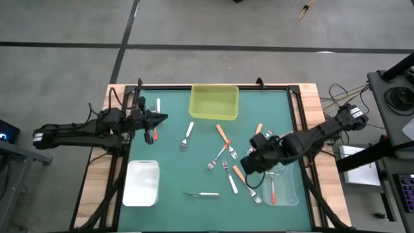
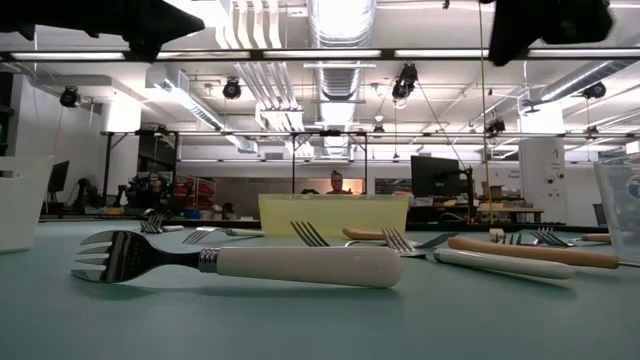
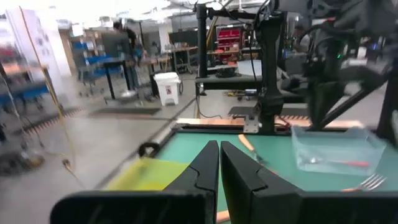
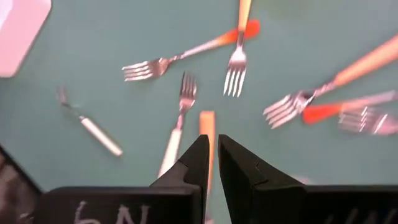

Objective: Sort silverware by color (type)
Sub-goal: Put the white fork into the white bin

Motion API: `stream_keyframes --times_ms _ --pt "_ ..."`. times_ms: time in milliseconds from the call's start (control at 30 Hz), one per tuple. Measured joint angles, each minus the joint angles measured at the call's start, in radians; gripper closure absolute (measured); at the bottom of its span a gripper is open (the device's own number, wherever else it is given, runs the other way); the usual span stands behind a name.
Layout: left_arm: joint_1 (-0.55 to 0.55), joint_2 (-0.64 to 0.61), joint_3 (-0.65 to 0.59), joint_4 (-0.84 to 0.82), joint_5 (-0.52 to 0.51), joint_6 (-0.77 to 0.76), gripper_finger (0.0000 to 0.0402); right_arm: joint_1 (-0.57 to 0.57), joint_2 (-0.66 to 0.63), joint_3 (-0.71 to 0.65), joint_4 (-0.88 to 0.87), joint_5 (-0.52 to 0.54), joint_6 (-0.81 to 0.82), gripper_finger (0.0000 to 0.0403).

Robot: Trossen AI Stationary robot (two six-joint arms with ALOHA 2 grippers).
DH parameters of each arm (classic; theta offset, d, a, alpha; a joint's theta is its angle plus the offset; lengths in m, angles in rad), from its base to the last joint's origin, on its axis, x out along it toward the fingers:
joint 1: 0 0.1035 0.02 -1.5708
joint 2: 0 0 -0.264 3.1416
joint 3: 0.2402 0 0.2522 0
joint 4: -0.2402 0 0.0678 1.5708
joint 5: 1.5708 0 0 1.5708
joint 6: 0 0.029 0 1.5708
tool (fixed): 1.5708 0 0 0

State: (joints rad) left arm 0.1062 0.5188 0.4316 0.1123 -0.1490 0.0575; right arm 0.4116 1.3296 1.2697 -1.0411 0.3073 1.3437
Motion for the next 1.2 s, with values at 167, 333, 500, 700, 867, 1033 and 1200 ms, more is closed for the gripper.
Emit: stream_keyframes --times_ms 167,333,500,700,867,1033,1200 --pt "0.000 0.055 0.000 -0.010 0.001 -0.151 0.0402 -0.111 0.000 0.000 0.009 -0.027 -0.231 0.0375" --pt "0.000 0.126 0.000 -0.007 0.001 -0.338 0.0402 -0.192 0.000 -0.003 0.034 0.037 -0.442 0.0375" --pt "-0.003 0.214 0.000 -0.016 0.032 -0.540 0.0402 -0.200 0.001 -0.053 0.209 0.164 -0.704 0.0375" --pt "-0.016 0.322 0.000 -0.005 0.064 -0.715 0.0402 -0.203 0.001 -0.169 0.582 0.166 -1.000 0.0375" --pt "-0.033 0.410 0.000 0.077 0.065 -0.799 0.0402 -0.205 -0.011 -0.259 0.827 0.164 -1.197 0.0374" --pt "-0.035 0.476 0.000 0.086 0.066 -0.858 0.0402 -0.226 -0.054 -0.292 0.900 0.163 -1.281 0.0374" --pt "-0.035 0.571 0.006 0.074 0.065 -0.931 0.0402 -0.236 -0.117 -0.318 0.899 0.162 -1.337 0.0374"
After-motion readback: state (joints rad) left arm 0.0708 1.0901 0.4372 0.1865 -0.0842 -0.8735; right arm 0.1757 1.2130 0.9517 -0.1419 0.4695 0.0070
